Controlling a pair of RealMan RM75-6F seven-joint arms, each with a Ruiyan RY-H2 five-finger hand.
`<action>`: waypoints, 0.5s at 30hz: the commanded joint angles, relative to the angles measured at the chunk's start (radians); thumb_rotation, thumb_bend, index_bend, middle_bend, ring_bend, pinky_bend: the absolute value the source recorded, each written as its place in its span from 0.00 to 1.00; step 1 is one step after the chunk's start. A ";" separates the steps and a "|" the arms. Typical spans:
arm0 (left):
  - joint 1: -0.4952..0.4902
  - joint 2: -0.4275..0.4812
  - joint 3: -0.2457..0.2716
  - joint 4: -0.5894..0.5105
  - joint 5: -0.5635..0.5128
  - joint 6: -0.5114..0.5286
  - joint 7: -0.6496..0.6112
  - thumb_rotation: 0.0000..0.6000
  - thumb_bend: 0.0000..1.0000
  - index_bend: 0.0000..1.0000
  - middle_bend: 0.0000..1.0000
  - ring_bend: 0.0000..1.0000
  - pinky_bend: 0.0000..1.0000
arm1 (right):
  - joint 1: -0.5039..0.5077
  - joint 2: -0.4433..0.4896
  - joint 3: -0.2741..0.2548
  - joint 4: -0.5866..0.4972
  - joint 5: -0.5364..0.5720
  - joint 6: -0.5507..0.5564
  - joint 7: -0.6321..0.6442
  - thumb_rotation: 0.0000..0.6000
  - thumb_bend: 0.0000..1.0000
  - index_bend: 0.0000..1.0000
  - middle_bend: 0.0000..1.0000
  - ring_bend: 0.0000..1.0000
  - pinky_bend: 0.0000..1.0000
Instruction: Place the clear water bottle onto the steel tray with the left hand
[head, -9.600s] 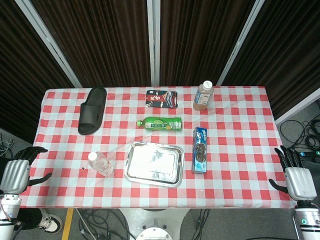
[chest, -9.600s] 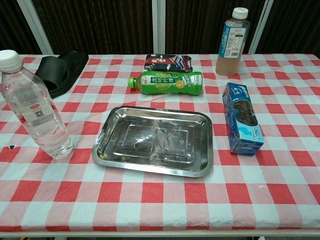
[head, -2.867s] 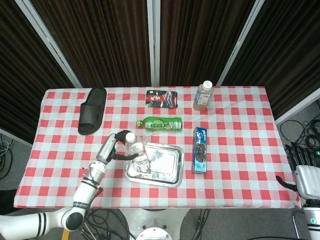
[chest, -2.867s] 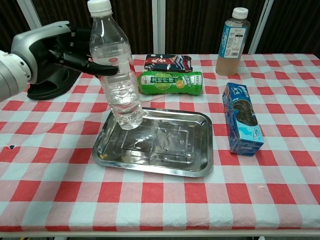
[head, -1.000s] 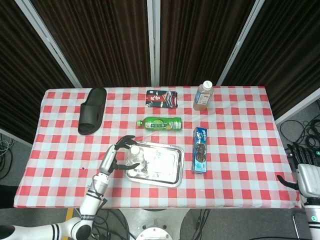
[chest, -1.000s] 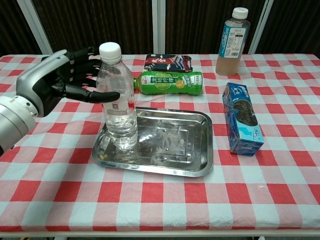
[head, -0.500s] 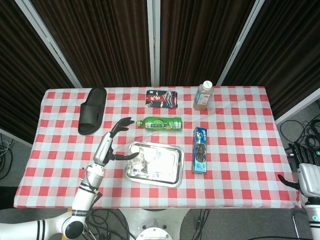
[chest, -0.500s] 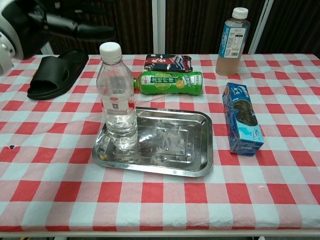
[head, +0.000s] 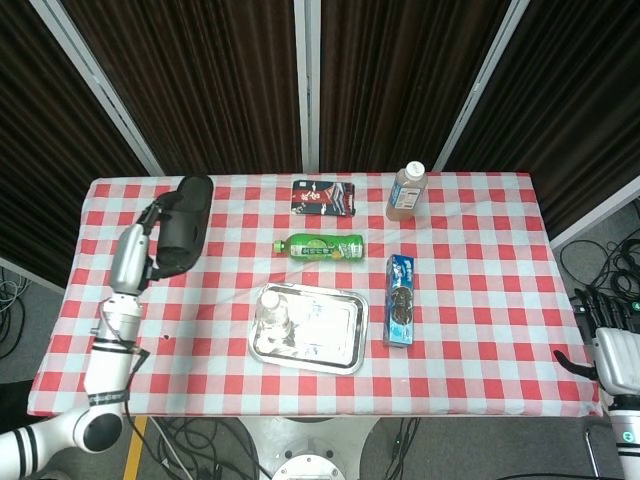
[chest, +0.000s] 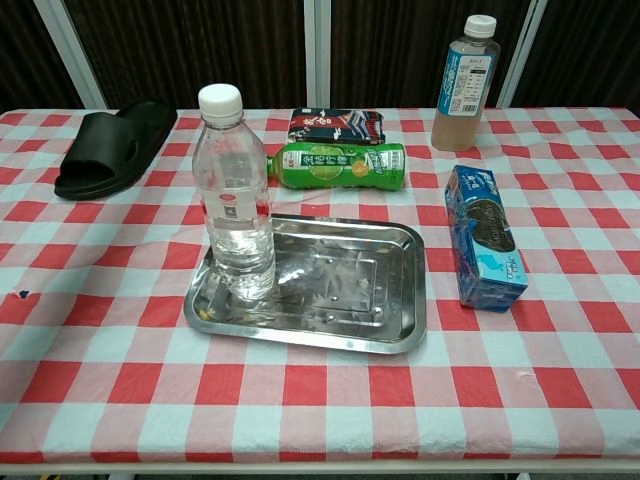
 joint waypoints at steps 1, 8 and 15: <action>0.055 0.088 0.086 0.188 0.117 0.041 0.043 1.00 0.28 0.24 0.29 0.20 0.29 | 0.000 -0.004 -0.002 0.003 -0.005 0.003 -0.005 1.00 0.11 0.00 0.00 0.00 0.00; 0.161 0.162 0.305 0.422 0.356 0.139 0.173 1.00 0.13 0.25 0.26 0.18 0.22 | -0.003 -0.011 -0.008 0.008 -0.024 0.025 -0.027 1.00 0.11 0.00 0.00 0.00 0.00; 0.245 0.177 0.396 0.419 0.393 0.189 0.253 1.00 0.06 0.26 0.26 0.17 0.22 | -0.007 -0.015 -0.008 0.003 -0.030 0.043 -0.060 1.00 0.11 0.00 0.00 0.00 0.00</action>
